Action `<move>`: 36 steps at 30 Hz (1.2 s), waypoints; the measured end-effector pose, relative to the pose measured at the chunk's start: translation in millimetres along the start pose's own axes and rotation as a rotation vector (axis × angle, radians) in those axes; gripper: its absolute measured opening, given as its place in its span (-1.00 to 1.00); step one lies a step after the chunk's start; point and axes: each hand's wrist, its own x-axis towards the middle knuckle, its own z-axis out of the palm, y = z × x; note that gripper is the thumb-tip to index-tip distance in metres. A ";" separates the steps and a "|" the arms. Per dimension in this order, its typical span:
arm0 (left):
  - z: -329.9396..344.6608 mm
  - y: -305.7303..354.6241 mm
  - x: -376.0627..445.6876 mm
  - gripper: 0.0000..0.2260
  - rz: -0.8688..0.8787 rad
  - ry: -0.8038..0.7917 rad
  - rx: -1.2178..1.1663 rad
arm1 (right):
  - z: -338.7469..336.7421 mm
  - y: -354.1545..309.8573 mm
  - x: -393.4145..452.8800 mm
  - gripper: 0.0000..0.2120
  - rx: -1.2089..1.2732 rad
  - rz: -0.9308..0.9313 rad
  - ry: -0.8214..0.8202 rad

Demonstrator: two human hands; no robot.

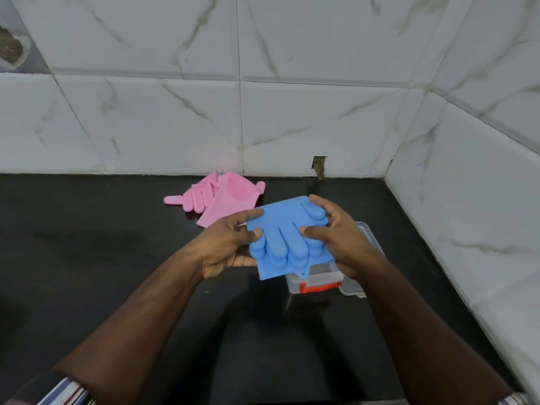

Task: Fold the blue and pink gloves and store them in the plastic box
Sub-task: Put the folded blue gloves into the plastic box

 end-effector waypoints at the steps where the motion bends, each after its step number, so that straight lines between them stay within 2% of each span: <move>1: 7.6 2.5 6.2 -0.56 -0.002 -0.007 0.011 | -9.3 -2.1 1.8 -0.37 -0.029 -0.009 0.020; 6: 37.8 8.0 37.6 -0.46 -0.057 -0.042 0.134 | -41.9 3.4 9.8 -0.37 -0.242 -0.023 0.096; 13: 59.0 3.8 63.0 -0.37 -0.066 0.018 0.460 | -50.4 16.5 12.6 -0.38 -0.590 -0.049 0.134; 18: 63.6 4.4 72.4 -0.32 -0.021 0.056 0.770 | -45.4 20.8 18.2 -0.49 -0.689 -0.088 0.079; 22: 67.5 7.0 74.5 -0.30 0.048 0.080 1.209 | -39.5 23.3 19.6 -0.50 -0.857 -0.148 0.052; 25: 67.3 5.2 74.4 -0.31 0.043 0.073 1.384 | -35.5 25.4 19.1 -0.47 -1.005 -0.135 0.004; 31: 70.9 2.9 78.7 -0.38 -0.005 0.055 1.528 | -20.1 34.8 26.4 -0.46 -1.220 -0.110 -0.047; 36: 74.1 -2.6 89.2 -0.57 -0.057 0.060 1.659 | -14.3 38.8 28.0 -0.42 -1.328 -0.071 -0.085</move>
